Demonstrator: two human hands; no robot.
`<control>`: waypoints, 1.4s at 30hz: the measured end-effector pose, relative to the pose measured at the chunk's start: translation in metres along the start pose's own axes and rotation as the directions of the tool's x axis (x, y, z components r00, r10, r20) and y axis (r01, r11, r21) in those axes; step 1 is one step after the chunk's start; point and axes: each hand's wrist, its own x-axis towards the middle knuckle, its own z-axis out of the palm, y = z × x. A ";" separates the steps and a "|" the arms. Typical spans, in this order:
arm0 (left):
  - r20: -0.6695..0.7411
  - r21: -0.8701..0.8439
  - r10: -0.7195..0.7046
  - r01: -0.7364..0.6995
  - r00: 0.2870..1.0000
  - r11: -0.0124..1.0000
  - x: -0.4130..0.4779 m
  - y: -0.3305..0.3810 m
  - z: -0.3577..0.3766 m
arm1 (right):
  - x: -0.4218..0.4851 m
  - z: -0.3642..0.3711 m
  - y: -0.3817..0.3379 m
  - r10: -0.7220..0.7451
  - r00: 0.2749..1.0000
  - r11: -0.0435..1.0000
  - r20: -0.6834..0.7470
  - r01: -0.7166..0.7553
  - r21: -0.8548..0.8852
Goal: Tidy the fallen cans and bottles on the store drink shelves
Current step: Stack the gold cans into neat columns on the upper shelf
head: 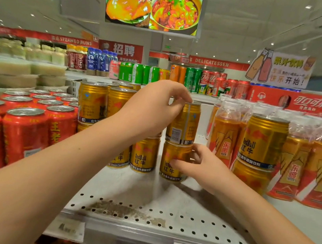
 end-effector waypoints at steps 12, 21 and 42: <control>-0.092 0.354 0.087 -0.049 0.992 0.934 0.014 0.016 0.009 | -0.001 0.014 -0.006 -0.066 0.989 0.995 -0.130 0.056 -0.085; 0.158 0.113 0.035 -0.054 0.987 0.992 0.017 0.009 -0.020 | -0.006 -0.006 0.004 -0.059 0.998 0.997 -0.035 0.061 0.037; 0.181 0.062 0.040 -0.052 0.983 0.997 0.016 -0.004 -0.022 | -0.014 0.008 0.003 -0.100 0.992 0.995 -0.071 0.099 -0.031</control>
